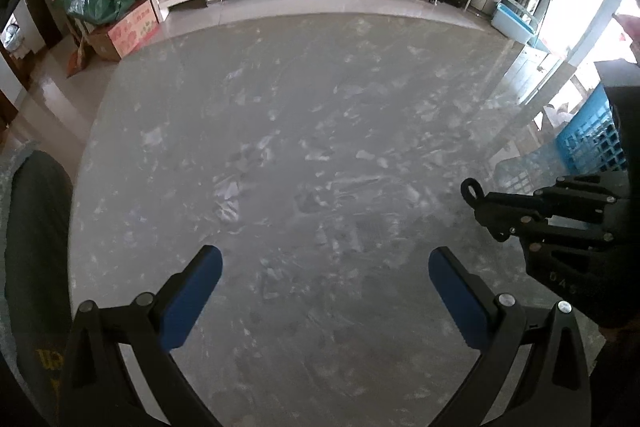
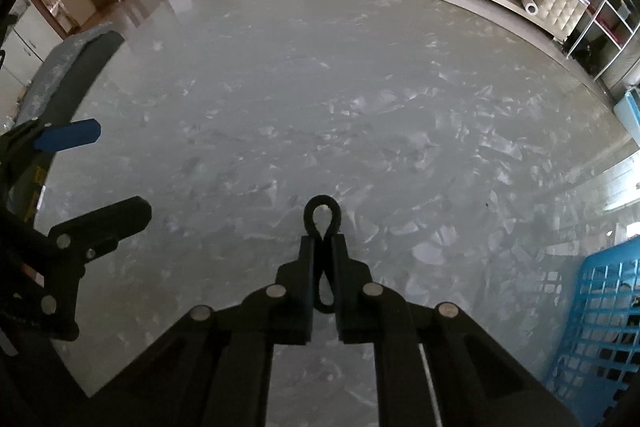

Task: Organize soft objects
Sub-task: 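Carry the black rubber ring with the right gripper to the basket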

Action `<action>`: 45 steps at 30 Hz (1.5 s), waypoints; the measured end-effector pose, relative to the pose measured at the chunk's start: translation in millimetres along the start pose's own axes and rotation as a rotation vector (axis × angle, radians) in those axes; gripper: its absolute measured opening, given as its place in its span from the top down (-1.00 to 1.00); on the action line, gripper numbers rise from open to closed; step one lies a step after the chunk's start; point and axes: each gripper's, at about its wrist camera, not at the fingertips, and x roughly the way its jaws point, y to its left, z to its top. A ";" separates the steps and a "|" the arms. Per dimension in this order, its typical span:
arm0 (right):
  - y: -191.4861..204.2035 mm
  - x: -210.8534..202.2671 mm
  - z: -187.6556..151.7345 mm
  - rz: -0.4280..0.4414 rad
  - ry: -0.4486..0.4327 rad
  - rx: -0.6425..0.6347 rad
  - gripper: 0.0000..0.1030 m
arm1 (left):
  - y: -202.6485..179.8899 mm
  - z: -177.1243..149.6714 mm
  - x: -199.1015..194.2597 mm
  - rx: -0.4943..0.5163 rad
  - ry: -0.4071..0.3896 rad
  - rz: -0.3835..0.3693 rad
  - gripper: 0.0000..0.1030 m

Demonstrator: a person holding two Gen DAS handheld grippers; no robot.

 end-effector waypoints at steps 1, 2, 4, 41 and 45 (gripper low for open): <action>-0.5 -6.2 -2.4 0.001 -0.010 0.002 0.86 | -1.8 -0.4 -4.8 0.001 -0.007 0.001 -0.99; -0.2 -12.9 -4.3 0.006 -0.023 0.007 0.86 | -3.7 -1.8 -10.2 0.000 -0.015 0.002 -0.99; 0.3 -25.6 -8.9 0.012 -0.041 0.012 0.86 | -9.5 -4.1 -23.0 0.001 -0.030 0.005 -0.99; -75.2 -216.9 -155.1 -0.073 -0.322 0.163 0.85 | -235.8 -30.3 -173.0 0.246 -0.256 -0.085 -0.99; -88.8 -222.7 -161.7 -0.088 -0.335 0.188 0.85 | -255.4 -24.6 -176.7 0.282 -0.269 -0.095 -0.99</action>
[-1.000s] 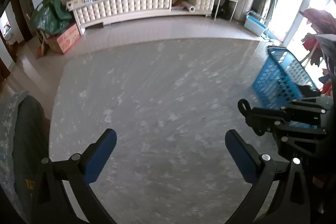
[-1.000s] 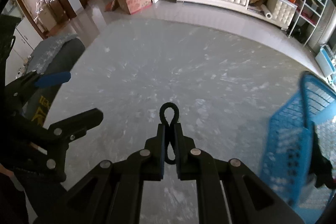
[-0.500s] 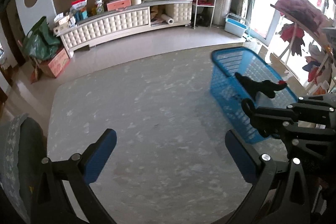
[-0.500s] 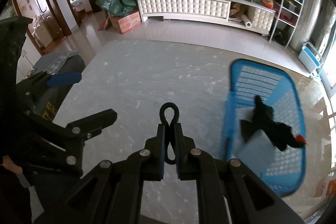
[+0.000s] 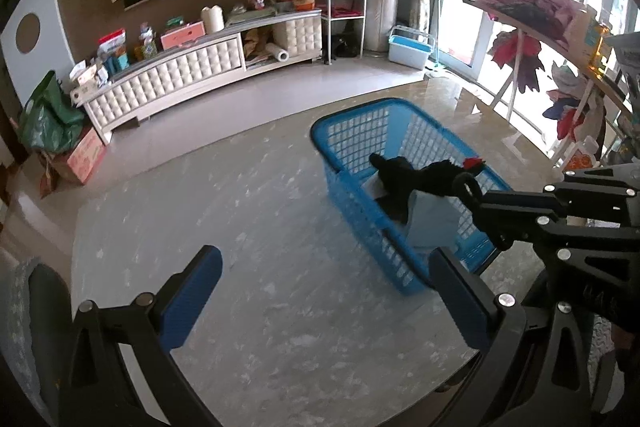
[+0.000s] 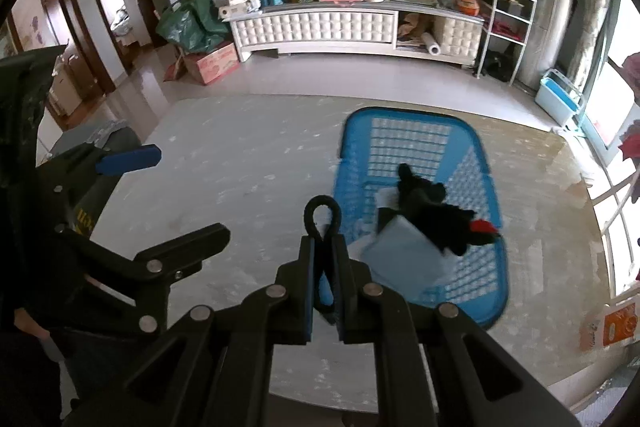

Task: Organize soft objects
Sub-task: 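Carry the black rubber ring with the right gripper to the basket, then lower the ring into the basket and open the right gripper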

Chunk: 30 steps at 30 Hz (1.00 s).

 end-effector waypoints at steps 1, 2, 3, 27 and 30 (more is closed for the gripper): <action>-3.2 -0.8 -0.4 -0.003 -0.002 0.006 0.85 | -3.0 2.6 0.8 0.009 -0.003 0.000 -0.99; -7.4 -1.7 -1.0 -0.008 -0.001 0.009 0.85 | -6.0 5.2 1.2 0.016 -0.006 -0.001 -0.99; -12.5 -3.2 -2.1 -0.013 0.000 0.010 0.85 | -9.0 7.3 2.5 0.018 -0.008 -0.003 -0.99; -60.9 62.2 4.6 -0.014 0.116 0.064 0.85 | -21.3 38.0 85.9 0.028 0.061 -0.023 -0.99; -63.4 72.4 7.9 -0.022 0.138 0.056 0.85 | -15.3 39.9 96.8 0.012 0.070 -0.028 -0.99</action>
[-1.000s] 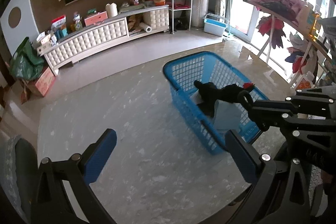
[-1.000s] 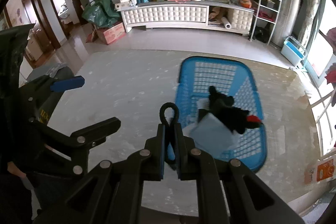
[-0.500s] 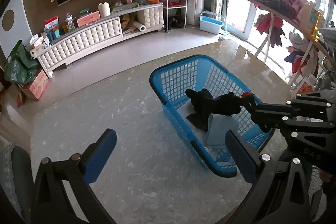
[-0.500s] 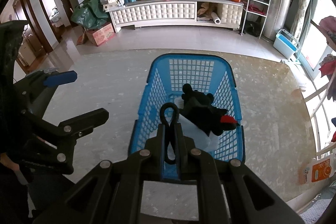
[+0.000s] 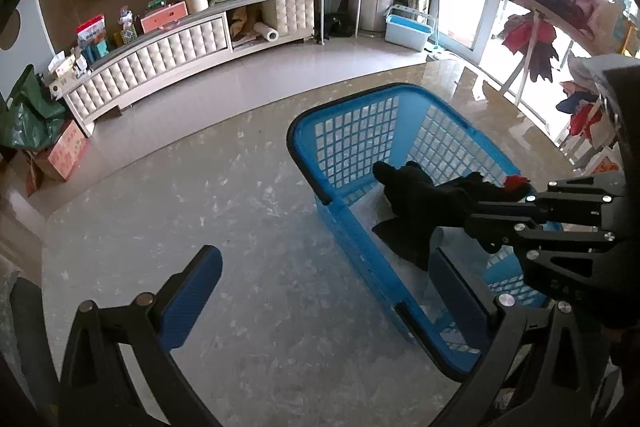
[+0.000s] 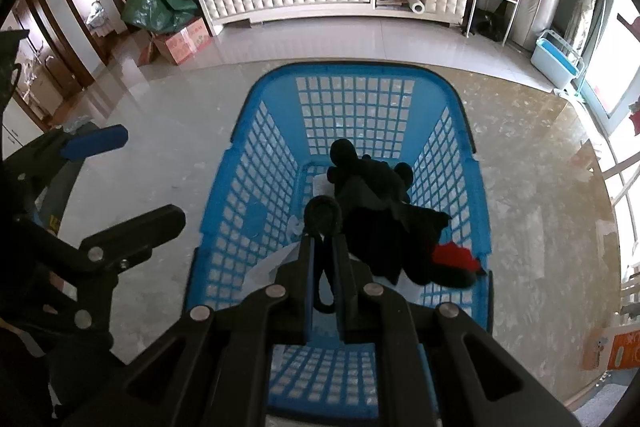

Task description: Organize soft objects

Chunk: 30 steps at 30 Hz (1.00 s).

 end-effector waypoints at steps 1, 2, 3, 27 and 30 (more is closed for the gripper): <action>0.1 1.8 0.8 -0.005 0.010 0.000 0.85 | 1.0 0.3 3.3 -0.002 0.004 0.001 -0.99; -1.3 4.7 1.1 -0.014 0.015 0.002 0.85 | 1.7 0.2 6.0 0.000 0.005 0.000 -0.99; -1.6 6.6 2.3 -0.020 0.020 0.005 0.85 | 2.1 -0.8 8.3 0.002 0.007 0.000 -0.99; 17.1 -53.4 -23.6 -0.073 -0.096 -0.043 -0.95 | 15.5 -33.4 -27.9 -0.039 -0.037 0.009 -0.99; 34.6 -73.6 -30.1 -0.062 -0.148 -0.059 -0.98 | 18.0 -43.7 -53.2 -0.079 -0.085 0.011 -0.99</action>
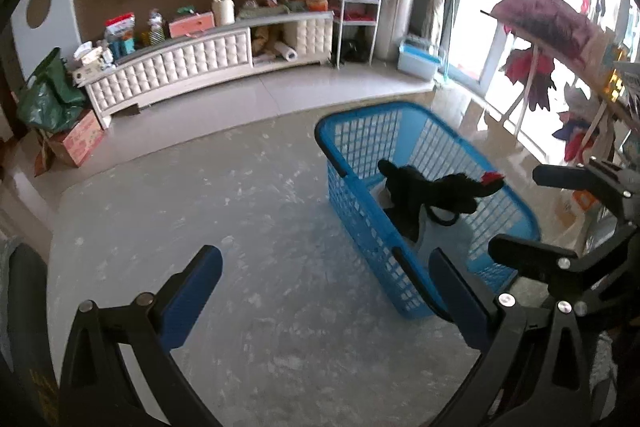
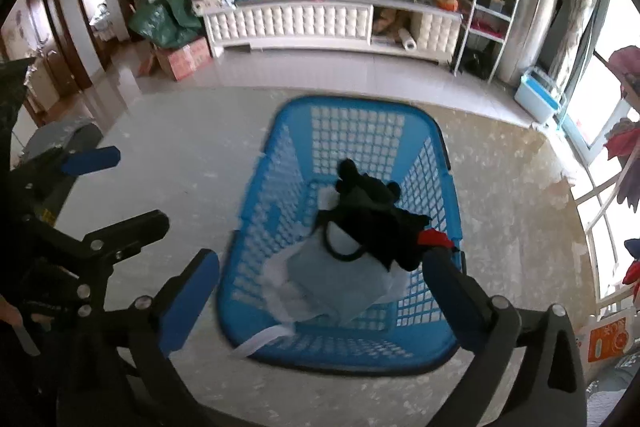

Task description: Organize soft objects

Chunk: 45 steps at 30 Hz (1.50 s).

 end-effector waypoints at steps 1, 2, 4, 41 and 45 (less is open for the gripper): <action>5.7 -7.9 -1.2 0.003 -0.026 -0.005 -0.99 | -0.3 -2.8 -8.3 -0.008 -0.015 0.002 -0.99; 11.1 -17.2 -3.1 0.000 -0.055 -0.009 -0.99 | -0.4 -6.0 -17.0 -0.013 -0.029 0.008 -0.99; 22.1 -34.5 -6.5 0.001 -0.111 -0.016 -0.99 | -1.2 -12.5 -35.4 -0.021 -0.060 0.032 -0.99; 85.0 -119.6 -58.5 0.021 -0.377 -0.005 -0.99 | -13.9 -121.6 -225.5 -0.144 -0.350 0.156 -0.99; 87.6 -120.0 -60.3 0.016 -0.386 -0.009 -0.99 | -16.0 -126.9 -233.5 -0.145 -0.365 0.171 -0.99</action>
